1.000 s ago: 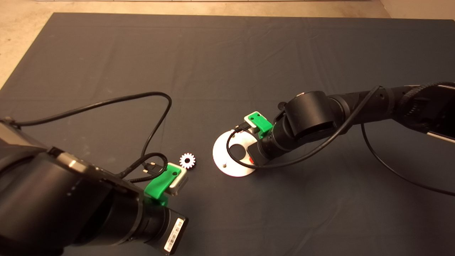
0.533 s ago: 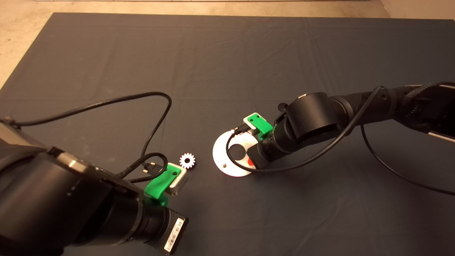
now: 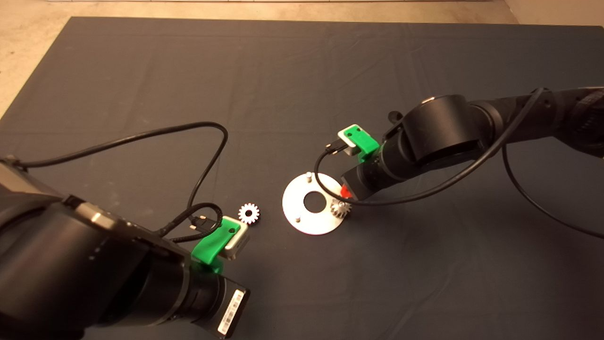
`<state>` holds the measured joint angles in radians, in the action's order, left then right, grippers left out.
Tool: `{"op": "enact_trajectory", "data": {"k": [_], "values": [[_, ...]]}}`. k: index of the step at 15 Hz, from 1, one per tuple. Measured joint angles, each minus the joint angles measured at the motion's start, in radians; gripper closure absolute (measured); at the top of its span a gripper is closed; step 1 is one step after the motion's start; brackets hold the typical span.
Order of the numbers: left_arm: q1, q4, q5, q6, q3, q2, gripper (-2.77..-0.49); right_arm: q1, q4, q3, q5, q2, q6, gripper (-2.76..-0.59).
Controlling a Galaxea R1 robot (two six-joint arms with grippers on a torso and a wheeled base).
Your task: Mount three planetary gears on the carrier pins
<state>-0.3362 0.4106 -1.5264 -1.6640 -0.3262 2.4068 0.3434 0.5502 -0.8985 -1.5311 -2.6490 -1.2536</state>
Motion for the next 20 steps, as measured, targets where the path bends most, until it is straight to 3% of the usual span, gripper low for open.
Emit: {"op": "enact_trajectory", "data": {"k": [7,20], "values": [[0.0,0.0,0.0,0.0,0.0,0.0,-1.03,0.006,0.0,-0.034,0.0,0.077,0.03,-1.78],[0.0,0.0,0.0,0.0,0.0,0.006,-1.03,0.003,0.0,-0.067,0.0,0.191,0.038,-1.78]]}}
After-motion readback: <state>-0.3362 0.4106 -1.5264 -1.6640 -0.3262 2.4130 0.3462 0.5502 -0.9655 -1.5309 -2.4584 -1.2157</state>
